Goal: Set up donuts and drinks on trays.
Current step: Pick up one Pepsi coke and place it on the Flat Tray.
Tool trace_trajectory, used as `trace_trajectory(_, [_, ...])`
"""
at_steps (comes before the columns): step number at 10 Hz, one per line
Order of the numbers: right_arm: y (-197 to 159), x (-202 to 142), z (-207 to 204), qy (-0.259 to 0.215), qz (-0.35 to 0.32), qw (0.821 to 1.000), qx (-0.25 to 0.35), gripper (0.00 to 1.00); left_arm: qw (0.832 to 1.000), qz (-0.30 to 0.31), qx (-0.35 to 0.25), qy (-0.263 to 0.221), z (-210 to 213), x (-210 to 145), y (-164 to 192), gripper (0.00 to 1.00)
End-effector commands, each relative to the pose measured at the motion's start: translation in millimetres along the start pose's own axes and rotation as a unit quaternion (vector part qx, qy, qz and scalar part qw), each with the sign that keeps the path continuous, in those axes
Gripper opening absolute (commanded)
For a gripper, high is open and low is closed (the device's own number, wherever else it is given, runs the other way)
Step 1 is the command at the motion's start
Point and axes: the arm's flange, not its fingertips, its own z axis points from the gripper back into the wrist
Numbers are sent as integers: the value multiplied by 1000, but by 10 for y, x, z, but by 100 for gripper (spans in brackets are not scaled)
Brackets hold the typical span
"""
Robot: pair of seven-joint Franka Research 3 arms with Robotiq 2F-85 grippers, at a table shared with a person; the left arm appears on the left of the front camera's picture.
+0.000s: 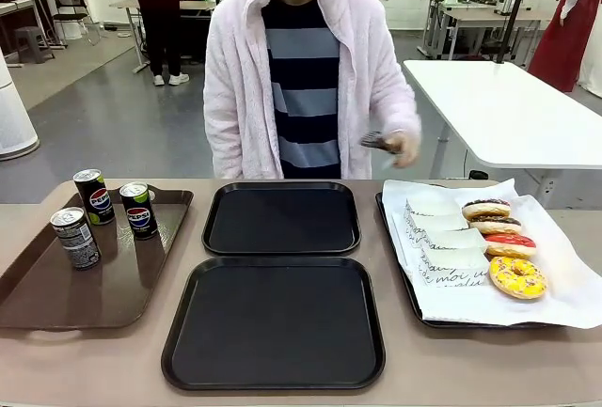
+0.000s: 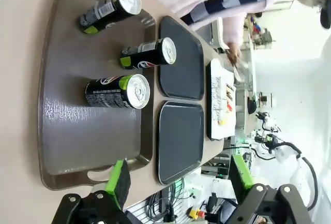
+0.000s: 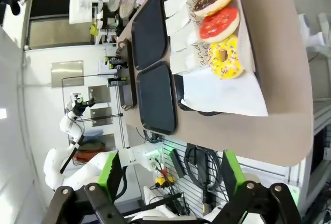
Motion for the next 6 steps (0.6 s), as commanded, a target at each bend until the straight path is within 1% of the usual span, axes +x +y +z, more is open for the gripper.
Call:
trace_trajectory(1, [21,18,-14,4,7,1000,14,100,1000,17,6,-22,20,30,93,100])
trace_trajectory(6, [21,18,-14,4,7,1000,14,100,1000,17,6,-22,20,30,93,100])
